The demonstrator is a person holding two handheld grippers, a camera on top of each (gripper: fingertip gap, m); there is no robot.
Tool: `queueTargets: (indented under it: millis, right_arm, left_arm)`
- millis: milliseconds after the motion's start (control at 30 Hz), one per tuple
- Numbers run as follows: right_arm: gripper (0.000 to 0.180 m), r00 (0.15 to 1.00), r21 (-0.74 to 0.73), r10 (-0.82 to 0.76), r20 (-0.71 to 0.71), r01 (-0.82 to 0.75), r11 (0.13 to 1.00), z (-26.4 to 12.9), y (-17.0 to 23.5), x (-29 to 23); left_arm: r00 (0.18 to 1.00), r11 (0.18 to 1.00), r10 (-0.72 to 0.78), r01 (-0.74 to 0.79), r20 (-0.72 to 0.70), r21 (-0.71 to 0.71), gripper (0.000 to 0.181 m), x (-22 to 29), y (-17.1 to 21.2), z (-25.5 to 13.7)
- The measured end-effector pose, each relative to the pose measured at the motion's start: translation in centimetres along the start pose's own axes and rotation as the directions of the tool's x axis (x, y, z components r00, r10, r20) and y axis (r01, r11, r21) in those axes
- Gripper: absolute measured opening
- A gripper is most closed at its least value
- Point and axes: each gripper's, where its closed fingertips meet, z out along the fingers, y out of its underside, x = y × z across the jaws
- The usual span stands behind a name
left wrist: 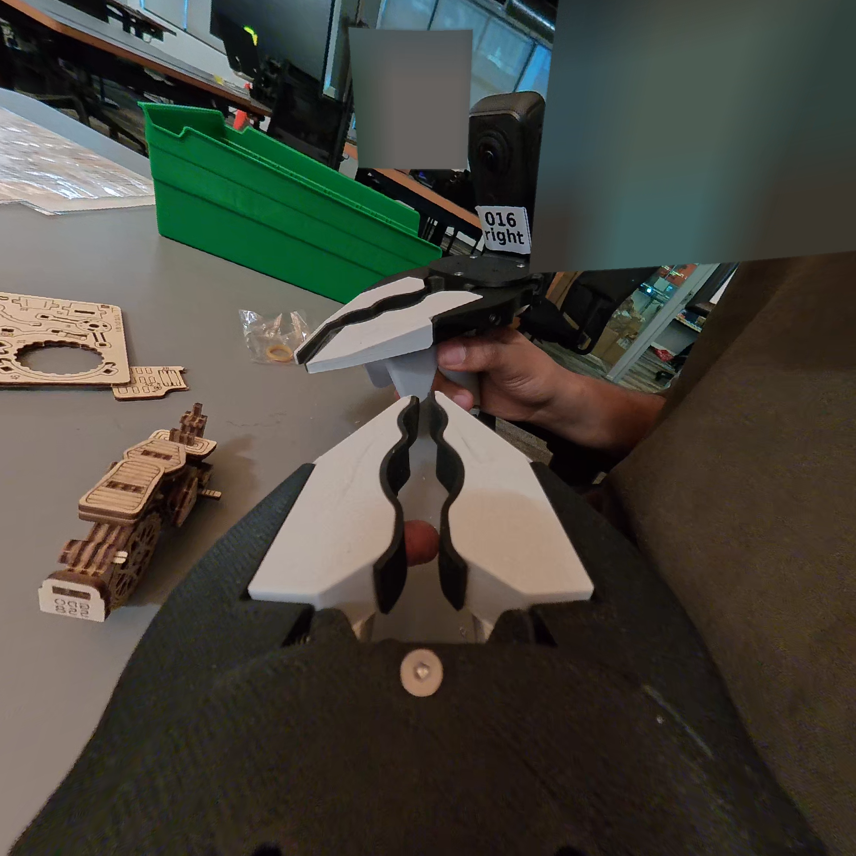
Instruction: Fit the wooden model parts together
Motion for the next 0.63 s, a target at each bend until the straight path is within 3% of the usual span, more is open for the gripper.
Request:
queueTargets:
  millis: [233, 633]
  right_arm:
    - [0.005, 1.0, -0.008, -0.007, -0.013, 0.007, 1.0, -0.2, 0.1, 0.4]
    - [0.001, 0.942, 0.0, -0.049, -0.331, 0.052, 0.999, -5.0, -0.7, 9.4]
  left_arm:
    - [1.0, 1.0, -0.001, 0.0, 0.014, 0.021, 0.0, -0.3, -0.5, -0.3]
    - [0.951, 0.948, -0.148, 0.057, 0.272, 0.314, 0.0, -7.5, -6.6, -5.4]
